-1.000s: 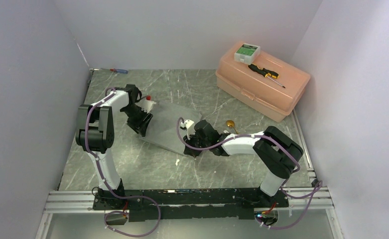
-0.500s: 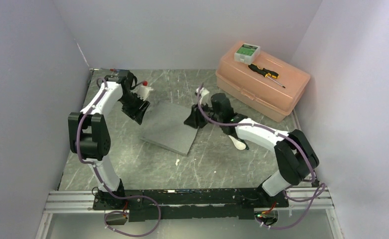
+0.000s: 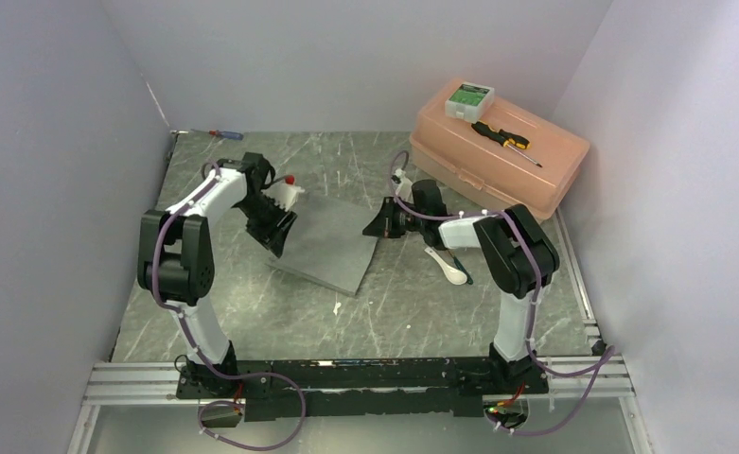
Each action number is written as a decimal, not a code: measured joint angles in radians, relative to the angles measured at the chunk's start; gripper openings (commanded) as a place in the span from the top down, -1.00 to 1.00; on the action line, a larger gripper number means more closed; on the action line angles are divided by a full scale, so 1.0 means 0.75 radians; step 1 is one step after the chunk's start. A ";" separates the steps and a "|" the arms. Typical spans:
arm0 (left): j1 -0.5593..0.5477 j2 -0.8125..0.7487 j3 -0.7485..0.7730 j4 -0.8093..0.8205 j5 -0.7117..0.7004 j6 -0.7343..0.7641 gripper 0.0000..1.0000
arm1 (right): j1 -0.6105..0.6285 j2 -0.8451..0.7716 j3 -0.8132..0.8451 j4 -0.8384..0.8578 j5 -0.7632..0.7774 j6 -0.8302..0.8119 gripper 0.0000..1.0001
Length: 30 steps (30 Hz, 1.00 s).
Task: Fold the napkin into a case and place the utensils inside
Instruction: Fold the top corner of the square-folded napkin at the center of the board, then smooth out the upper triangle-folded napkin at the center of the board.
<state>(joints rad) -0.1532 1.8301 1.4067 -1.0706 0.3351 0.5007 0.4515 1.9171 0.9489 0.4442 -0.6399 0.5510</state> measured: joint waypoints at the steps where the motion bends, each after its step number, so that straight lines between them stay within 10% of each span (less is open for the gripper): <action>1: -0.003 0.000 -0.028 0.009 -0.001 0.001 -0.02 | -0.011 0.019 0.000 0.010 -0.007 0.007 0.95; 30: 0.001 0.069 -0.210 0.226 -0.138 0.003 0.12 | -0.095 0.092 0.076 -0.031 0.086 -0.147 0.51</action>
<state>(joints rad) -0.1528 1.8820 1.2491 -0.9009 0.2314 0.5030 0.3805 1.9858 1.0061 0.4213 -0.5755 0.4408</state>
